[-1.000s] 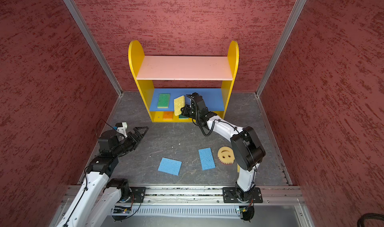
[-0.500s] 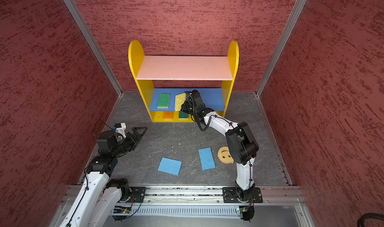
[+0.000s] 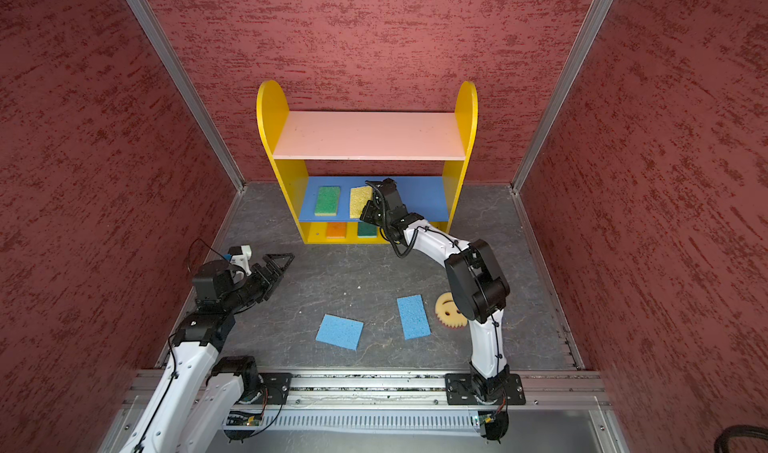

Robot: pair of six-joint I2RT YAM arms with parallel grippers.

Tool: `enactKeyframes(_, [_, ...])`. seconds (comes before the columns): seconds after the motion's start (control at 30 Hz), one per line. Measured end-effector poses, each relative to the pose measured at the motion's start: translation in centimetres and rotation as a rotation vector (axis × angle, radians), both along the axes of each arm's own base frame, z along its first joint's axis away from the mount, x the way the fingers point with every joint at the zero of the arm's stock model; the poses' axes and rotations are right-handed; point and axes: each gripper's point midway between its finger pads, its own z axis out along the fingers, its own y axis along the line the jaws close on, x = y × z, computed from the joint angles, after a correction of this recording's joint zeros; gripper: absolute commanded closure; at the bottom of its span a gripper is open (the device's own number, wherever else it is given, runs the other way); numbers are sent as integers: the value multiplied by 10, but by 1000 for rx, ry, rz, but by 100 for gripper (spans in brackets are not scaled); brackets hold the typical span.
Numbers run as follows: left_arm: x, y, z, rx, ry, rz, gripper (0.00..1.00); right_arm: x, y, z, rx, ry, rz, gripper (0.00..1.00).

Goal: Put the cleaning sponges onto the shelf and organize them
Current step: 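Lower the yellow sponge flat on the blue shelf and open the right gripper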

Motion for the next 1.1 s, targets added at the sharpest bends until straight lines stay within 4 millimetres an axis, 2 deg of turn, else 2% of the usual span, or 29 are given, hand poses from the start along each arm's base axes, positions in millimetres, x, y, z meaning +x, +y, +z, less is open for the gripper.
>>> enactKeyframes(0.07, [0, 0, 0, 0, 0, 2, 1, 0, 0, 0, 0, 0, 0, 96])
enactKeyframes(0.17, [0, 1, 0, 0, 0, 2, 1, 0, 0, 0, -2, -1, -2, 86])
enactKeyframes(0.37, [0, 1, 0, 0, 0, 3, 1, 3, 0, 4, 4, -18, -9, 74])
enactKeyframes(0.73, [-3, 0, -2, -4, 4, -3, 1, 4, -5, 9, 12, -40, -36, 57])
enactKeyframes(0.93, [-4, 0, 0, -5, 0, -3, 1, 1, -11, 10, 4, -41, -59, 52])
enactKeyframes(1.1, [-4, 0, -1, -6, 0, -5, 1, -2, -16, 10, -7, -40, -73, 52])
